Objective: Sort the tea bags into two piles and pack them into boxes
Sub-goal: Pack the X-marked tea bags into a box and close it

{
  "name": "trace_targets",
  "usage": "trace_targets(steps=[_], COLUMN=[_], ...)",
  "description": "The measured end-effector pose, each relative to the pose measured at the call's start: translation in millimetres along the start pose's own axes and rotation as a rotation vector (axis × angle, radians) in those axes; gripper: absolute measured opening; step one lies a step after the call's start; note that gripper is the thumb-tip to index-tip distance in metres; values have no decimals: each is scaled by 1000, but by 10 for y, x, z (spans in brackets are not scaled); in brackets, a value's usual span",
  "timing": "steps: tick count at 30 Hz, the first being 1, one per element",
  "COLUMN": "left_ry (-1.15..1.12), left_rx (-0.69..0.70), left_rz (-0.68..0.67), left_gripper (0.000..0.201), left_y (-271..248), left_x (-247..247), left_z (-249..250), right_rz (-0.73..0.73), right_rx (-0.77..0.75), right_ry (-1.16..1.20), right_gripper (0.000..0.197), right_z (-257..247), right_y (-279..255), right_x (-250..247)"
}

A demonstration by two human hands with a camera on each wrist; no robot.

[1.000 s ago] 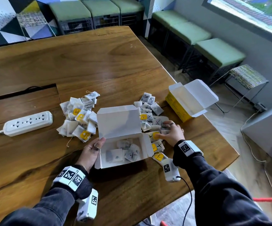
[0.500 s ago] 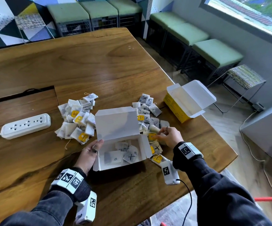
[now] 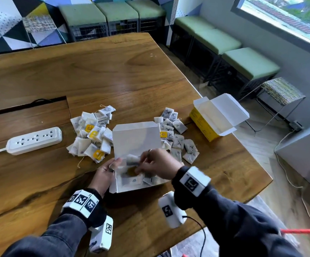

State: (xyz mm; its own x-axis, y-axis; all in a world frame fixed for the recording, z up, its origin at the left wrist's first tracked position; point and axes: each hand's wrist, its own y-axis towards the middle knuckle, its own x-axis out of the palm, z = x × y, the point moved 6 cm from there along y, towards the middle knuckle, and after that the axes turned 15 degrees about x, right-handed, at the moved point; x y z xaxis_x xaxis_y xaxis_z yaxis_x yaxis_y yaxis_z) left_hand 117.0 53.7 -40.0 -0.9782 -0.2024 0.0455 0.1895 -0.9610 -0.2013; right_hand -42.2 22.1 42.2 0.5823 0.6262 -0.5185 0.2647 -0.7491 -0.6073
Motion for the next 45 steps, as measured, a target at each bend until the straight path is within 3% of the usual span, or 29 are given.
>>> trace_targets(steps=[3,8,10,14,17,19,21,24,28,32,38,40,43,45], left_ry=[2,3,-5,-18,-15,-16,-19,-15,22,22,38,30,15,15], left_rx=[-24,-22,-15,6,16,26,28,39,23,13,2,0,15,13], left_rz=[23,33,21,27,41,44,51,67,80,115,125,116,123,130], left_gripper=[11,12,10,15,15,14,14,16,10,33,25,10,11,11], left_y=[-13,-8,-3,-9,-3,11,19,26,56,79,64,55,41,39], left_x=[0,-28,-13,3,-17,-31,-34,-34,-93,-147,-203,-181,-165,-175], left_z=[18,-18,-22,25,24,19,24,28,-35,-56,-58,-50,-41,-52], right_rz=[143,145,216,533,701,570,365,330,391,358,370,396,316,226], right_rx=[67,98,66,-50,70,282,429,464,427,386,357,338,382,382], right_ry=[-361,-442,-458,-100,79,-1,-73,-16,38,55,-6,-16,-35,-41], right_gripper=[26,25,22,13,10,29,66,84,82,58,23,29,58,60], right_z=[95,254,237,267,661,1048,1328,1426,1325,1237,1326,1403,1495,1523], right_y=[236,258,239,69,-20,127,220,261,369,384,337,294,223,197], right_x=[185,176,115,-341,-775,-821,-670,-457,-324,-308,-443,-533,-587,-573])
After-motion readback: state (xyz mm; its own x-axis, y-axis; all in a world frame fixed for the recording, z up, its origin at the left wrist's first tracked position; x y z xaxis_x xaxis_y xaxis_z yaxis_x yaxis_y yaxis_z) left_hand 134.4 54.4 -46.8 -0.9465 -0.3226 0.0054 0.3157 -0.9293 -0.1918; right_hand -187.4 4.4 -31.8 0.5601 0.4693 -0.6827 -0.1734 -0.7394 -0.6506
